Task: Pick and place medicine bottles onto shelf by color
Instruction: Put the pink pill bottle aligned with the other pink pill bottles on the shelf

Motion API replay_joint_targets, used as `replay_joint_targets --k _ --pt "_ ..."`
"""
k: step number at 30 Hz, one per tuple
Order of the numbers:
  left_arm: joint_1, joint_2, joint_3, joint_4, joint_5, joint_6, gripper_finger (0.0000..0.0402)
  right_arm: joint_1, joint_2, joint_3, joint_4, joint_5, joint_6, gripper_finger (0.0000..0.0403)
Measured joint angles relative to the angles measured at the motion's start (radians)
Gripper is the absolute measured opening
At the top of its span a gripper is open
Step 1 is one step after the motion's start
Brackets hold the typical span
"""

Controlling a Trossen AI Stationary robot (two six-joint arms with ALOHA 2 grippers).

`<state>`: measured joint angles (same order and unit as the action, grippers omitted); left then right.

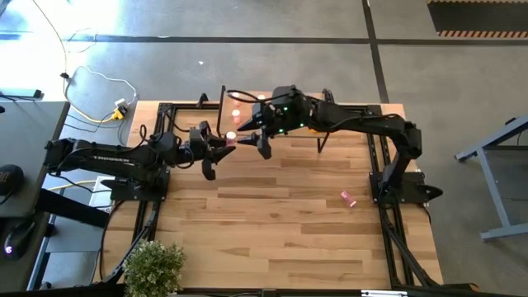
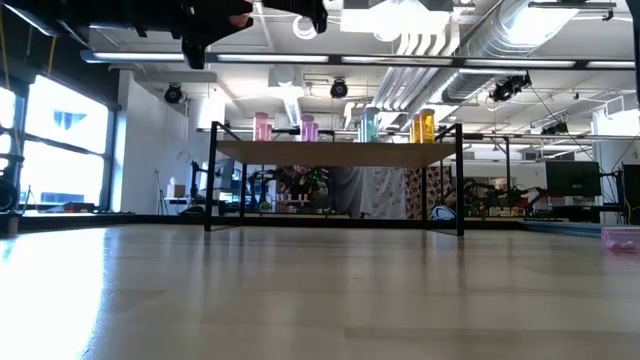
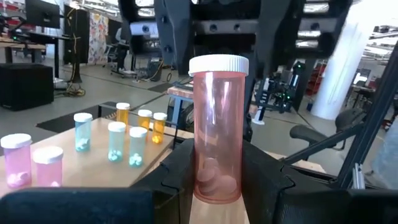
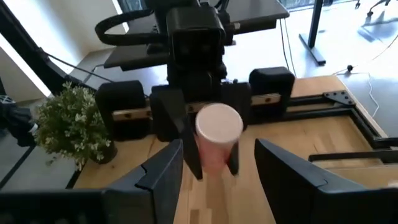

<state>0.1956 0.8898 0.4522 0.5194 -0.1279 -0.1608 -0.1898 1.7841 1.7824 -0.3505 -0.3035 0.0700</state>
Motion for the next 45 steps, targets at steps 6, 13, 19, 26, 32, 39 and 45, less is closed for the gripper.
replay_joint_targets --k 6,13,19,26,32,39,45 --pt "0.042 0.000 0.000 -0.001 0.014 -0.003 0.0094 0.000 0.016 0.001 0.093 0.005 0.030 0.0191" --pt "0.054 0.000 0.000 0.001 0.046 -0.019 0.0094 0.000 0.041 0.000 0.151 0.055 0.040 0.0191" --pt "0.054 0.000 0.000 0.002 0.038 -0.035 0.0094 -0.001 0.058 0.000 0.178 0.046 0.054 0.0191" --pt "0.054 0.000 0.000 0.003 0.015 -0.045 0.0094 0.000 0.060 0.000 0.159 0.000 0.081 0.0191" --pt "0.054 0.000 0.000 0.003 0.011 -0.045 0.0094 -0.003 0.060 0.000 0.163 0.008 0.081 0.0191" --pt "0.054 0.000 0.000 0.002 0.012 -0.045 0.0094 -0.006 0.080 -0.002 0.183 0.008 0.105 0.0191" --pt "0.054 0.000 0.000 0.001 0.012 -0.045 0.0094 -0.006 0.086 -0.002 0.188 0.008 0.109 0.0179"
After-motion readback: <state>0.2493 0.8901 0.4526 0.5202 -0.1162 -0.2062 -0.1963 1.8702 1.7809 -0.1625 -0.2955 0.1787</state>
